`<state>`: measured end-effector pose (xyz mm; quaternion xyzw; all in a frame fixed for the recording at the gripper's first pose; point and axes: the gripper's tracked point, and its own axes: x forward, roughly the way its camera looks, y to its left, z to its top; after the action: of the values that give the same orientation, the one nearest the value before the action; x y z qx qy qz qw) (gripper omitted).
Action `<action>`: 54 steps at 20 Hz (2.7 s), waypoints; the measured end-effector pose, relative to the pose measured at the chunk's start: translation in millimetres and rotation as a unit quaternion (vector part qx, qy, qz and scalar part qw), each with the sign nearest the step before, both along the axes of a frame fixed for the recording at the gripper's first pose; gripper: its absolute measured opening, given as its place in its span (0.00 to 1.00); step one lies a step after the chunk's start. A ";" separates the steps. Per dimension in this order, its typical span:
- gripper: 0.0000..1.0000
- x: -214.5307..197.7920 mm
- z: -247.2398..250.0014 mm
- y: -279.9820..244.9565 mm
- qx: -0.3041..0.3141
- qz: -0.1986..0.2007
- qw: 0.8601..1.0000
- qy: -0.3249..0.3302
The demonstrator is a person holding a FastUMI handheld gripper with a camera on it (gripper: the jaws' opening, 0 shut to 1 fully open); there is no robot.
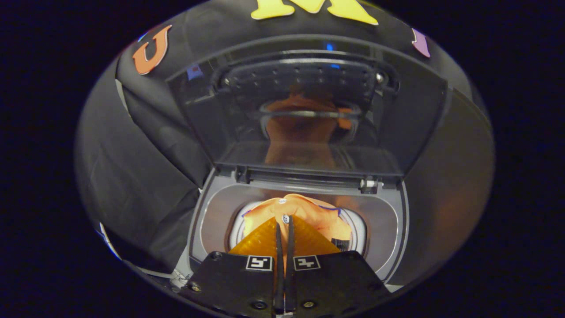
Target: Put the clothes into the washing machine and then close the washing machine lid.
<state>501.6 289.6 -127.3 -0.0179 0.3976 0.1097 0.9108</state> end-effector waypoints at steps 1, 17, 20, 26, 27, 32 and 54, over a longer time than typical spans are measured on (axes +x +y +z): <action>0.04 0.8 -8.6 -2.6 0.001 -0.007 1.000 0.008; 0.28 0.0 -50.7 -20.8 -0.007 -0.041 0.998 0.056; 0.99 -2.8 -55.9 -24.1 -0.011 -0.052 0.996 0.067; 0.95 -9.3 -47.0 -27.9 -0.020 -0.044 0.997 0.056; 0.95 -10.0 -42.1 -30.0 -0.025 -0.045 0.997 0.049; 0.95 -17.3 2.7 -37.7 -0.043 -0.030 0.999 0.001; 0.95 16.2 267.4 -49.7 0.000 -0.043 0.986 -0.161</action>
<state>517.9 239.9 140.1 -0.0184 0.2460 0.0663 0.9668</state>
